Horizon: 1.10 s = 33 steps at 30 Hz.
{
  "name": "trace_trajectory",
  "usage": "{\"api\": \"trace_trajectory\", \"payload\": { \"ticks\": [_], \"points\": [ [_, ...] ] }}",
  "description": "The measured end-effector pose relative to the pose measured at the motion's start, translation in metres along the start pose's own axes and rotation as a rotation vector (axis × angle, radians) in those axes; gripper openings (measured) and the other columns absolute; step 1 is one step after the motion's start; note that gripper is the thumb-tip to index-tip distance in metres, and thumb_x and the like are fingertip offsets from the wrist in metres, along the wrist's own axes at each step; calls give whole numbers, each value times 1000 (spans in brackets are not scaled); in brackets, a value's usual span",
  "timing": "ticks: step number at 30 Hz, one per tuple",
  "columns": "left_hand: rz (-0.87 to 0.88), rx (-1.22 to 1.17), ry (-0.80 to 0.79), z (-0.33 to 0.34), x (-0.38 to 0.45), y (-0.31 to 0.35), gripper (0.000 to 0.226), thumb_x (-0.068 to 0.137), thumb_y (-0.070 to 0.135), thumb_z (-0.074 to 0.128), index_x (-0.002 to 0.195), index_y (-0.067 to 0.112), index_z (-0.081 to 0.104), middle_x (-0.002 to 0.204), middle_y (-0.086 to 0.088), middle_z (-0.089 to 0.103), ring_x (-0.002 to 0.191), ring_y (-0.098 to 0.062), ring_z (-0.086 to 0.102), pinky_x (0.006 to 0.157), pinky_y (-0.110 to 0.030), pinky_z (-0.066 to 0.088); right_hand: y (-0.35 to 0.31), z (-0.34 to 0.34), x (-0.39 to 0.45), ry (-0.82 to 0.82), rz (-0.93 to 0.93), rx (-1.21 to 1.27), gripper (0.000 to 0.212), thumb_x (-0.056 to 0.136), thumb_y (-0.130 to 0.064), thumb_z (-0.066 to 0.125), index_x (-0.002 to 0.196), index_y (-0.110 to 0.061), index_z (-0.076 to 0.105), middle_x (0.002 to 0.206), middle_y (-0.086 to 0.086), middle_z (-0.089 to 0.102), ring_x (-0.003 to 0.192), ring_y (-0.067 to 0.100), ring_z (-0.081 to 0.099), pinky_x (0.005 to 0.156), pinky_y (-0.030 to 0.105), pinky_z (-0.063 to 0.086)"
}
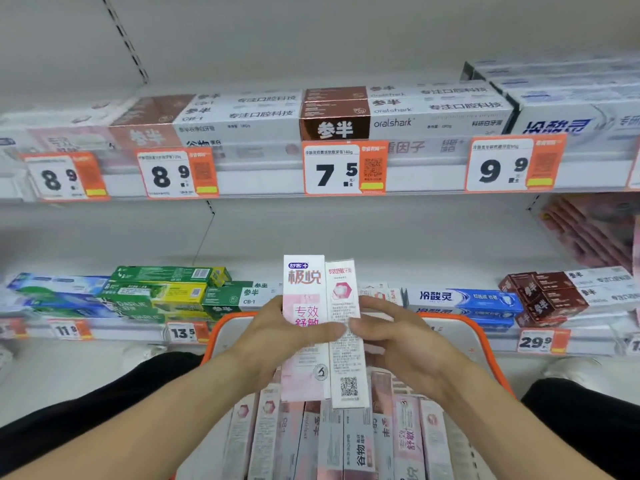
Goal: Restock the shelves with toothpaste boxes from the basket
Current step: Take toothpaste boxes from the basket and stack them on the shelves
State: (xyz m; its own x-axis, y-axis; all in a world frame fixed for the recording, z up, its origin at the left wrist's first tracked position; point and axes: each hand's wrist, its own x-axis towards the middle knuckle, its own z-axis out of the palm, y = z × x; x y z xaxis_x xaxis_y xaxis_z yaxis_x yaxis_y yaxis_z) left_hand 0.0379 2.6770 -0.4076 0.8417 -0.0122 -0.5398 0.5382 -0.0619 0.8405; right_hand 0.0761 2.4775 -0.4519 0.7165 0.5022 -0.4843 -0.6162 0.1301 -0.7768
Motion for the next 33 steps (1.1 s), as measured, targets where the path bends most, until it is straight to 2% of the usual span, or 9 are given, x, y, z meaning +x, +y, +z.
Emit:
{"api": "trace_trajectory", "payload": {
  "ticks": [4, 10, 14, 18, 21, 25, 28, 31, 33],
  "points": [
    [-54, -139, -87, -6, -10, 14, 40, 79, -4, 76, 117, 7, 70, 111, -14, 75, 101, -33, 73, 86, -46, 60, -7, 11, -4, -39, -41, -1, 91, 51, -33, 100, 129, -8, 62, 124, 17, 69, 113, 36, 67, 94, 49, 53],
    [68, -183, 34, -31, -30, 37, 46, 72, -3, 79, 116, 7, 71, 110, -14, 75, 101, -33, 73, 96, -51, 54, -31, 55, -17, -68, -157, -101, 41, 93, -35, 62, 134, -31, 61, 125, 9, 70, 117, 30, 66, 102, 55, 49],
    [186, -202, 91, -50, -49, 58, 52, 63, 4, 87, 113, 9, 72, 107, -11, 76, 99, -30, 74, 93, -46, 55, -58, 80, -28, -100, -224, -168, 36, 101, -21, 51, 134, -31, 62, 127, 7, 69, 117, 29, 66, 103, 53, 49],
    [296, -236, 118, -72, -63, 78, 52, 61, 14, 84, 111, 10, 71, 101, -9, 78, 92, -28, 75, 82, -43, 60, -89, 101, -34, -50, -351, -253, 45, 85, -17, 67, 129, -25, 63, 113, 14, 73, 96, 30, 72, 82, 43, 57],
    [374, -189, 99, -91, -74, 89, 54, 61, 18, 84, 111, 7, 68, 93, -10, 78, 82, -22, 76, 65, -31, 60, -114, 119, -31, 23, -436, -259, 57, 74, -16, 74, 129, -18, 57, 112, 18, 72, 94, 34, 73, 75, 42, 59],
    [400, -44, 28, -104, -84, 93, 61, 61, 18, 95, 115, 22, 68, 103, 1, 78, 96, -19, 75, 87, -39, 57, -141, 143, -23, 49, -450, -366, 58, 75, -13, 75, 130, -15, 57, 119, 23, 68, 99, 36, 72, 75, 47, 61],
    [424, -122, 104, -107, -82, 94, 56, 66, 4, 90, 116, 18, 69, 101, 1, 78, 94, -19, 75, 87, -42, 60, -158, 163, -18, 5, -385, -535, 56, 76, -12, 75, 129, -11, 56, 120, 19, 69, 101, 35, 72, 78, 49, 61],
    [437, -164, 167, -119, -83, 96, 56, 63, 6, 91, 114, 14, 70, 98, 1, 79, 91, -19, 76, 87, -42, 60, -185, 185, -15, -95, -322, -730, 49, 81, -16, 78, 127, -10, 60, 118, 12, 72, 106, 34, 71, 92, 54, 56],
    [450, -147, 140, -129, -87, 98, 60, 59, 11, 94, 113, 15, 70, 100, 1, 78, 93, -20, 75, 90, -43, 58, -214, 201, -13, -104, -384, -823, 56, 75, -22, 82, 127, -17, 61, 115, 12, 73, 105, 34, 71, 95, 54, 55]
  ]
}}
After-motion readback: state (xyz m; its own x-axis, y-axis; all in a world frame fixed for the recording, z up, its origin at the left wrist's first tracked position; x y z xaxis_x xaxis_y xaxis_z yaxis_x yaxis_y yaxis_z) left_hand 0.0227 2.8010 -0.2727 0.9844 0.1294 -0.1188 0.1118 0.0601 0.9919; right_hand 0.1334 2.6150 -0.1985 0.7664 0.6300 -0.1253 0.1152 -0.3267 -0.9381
